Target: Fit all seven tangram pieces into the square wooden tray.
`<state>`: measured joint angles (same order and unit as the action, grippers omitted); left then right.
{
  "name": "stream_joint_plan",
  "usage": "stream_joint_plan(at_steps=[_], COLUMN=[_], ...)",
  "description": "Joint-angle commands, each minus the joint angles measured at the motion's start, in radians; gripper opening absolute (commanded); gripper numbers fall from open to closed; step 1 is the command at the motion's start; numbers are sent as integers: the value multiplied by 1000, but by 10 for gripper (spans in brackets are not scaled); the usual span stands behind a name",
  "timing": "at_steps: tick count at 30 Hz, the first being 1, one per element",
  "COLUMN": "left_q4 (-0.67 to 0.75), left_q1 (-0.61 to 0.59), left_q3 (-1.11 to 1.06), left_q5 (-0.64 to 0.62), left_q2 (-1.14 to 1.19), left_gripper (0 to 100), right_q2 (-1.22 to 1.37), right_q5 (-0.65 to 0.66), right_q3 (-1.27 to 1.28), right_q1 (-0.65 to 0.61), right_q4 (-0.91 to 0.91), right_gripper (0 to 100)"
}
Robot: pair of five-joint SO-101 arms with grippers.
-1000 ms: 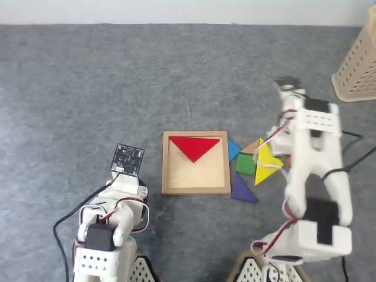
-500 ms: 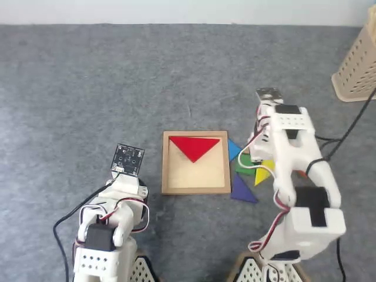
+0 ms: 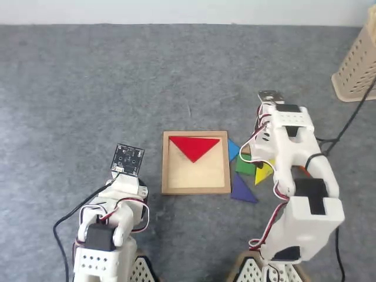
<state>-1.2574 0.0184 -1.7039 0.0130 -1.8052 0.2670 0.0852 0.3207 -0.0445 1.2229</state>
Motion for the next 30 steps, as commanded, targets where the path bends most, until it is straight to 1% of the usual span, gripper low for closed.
stream_joint_plan(at_steps=[1, 5, 12, 15, 20, 25, 27, 30], left_q4=[-6, -6, -6, -6, -6, -6, -6, -6], left_q1=[-2, -2, -2, -2, -2, -2, -2, -2], left_q3=[19, 19, 19, 19, 19, 19, 19, 19], left_q5=[-6, -6, -6, -6, -6, -6, -6, -6], left_q2=[-21, -21, -21, -21, -21, -21, -21, -21], left_gripper=[12, 12, 12, 12, 12, 12, 12, 12], right_q2=[54, 41, -119, -153, -128, -47, -28, -21], right_q5=[23, 18, -26, -26, -21, -21, -21, -21], right_q3=[-20, -18, -11, 23, 64, 61, 61, 61], right_q1=[-15, -25, -38, -54, -96, -44, -16, 10], right_q4=[-28, -4, 10, -15, -65, -94, -101, -94], right_gripper=[351, 351, 351, 351, 351, 349, 314, 221])
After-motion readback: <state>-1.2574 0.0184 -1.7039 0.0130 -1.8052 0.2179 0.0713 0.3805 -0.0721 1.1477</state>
